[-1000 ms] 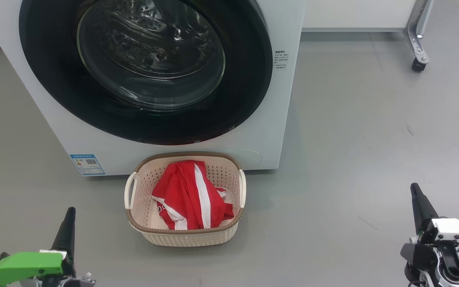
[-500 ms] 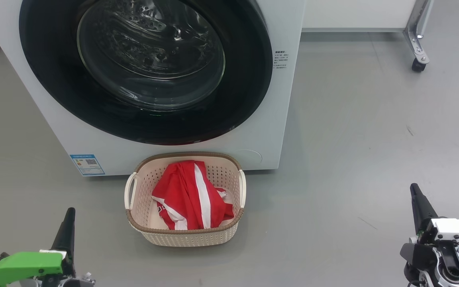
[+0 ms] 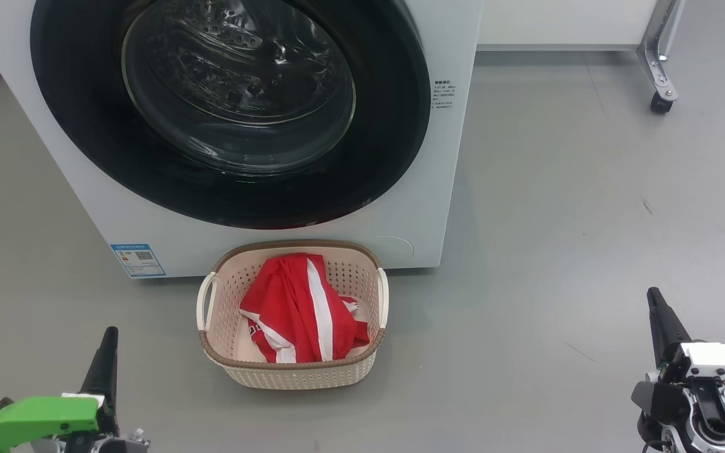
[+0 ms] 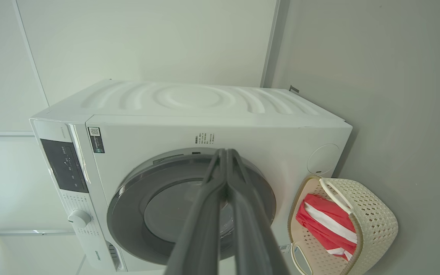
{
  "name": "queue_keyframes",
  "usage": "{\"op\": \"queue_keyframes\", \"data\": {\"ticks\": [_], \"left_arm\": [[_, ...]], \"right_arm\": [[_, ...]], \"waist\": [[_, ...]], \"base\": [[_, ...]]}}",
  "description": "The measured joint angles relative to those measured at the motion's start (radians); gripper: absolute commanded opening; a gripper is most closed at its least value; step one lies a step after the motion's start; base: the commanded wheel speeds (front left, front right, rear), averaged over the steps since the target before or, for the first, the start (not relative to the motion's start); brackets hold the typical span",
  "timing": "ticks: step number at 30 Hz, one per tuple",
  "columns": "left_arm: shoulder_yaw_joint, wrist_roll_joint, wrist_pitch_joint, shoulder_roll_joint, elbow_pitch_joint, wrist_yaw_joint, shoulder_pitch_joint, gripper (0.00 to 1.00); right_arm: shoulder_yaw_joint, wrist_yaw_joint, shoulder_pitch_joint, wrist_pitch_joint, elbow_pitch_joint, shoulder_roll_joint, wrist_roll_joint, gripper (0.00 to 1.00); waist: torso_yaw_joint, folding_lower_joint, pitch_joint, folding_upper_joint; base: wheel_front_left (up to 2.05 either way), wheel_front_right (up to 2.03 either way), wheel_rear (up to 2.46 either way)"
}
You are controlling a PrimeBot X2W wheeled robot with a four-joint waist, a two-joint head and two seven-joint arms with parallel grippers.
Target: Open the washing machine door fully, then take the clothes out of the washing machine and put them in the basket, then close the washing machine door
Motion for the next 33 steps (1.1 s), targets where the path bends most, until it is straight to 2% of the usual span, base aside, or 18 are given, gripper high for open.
{"op": "queue_keyframes", "data": {"ticks": [33], "left_arm": [[0.005, 0.0, 0.009, -0.002, 0.01, -0.007, -0.001, 0.0]], "right_arm": [[-0.004, 0.003, -0.001, 0.002, 0.007, 0.003, 0.0, 0.0]], "waist": [[0.0, 0.0, 0.0, 0.0]], "base": [[0.0, 0.0, 0.0]]}}
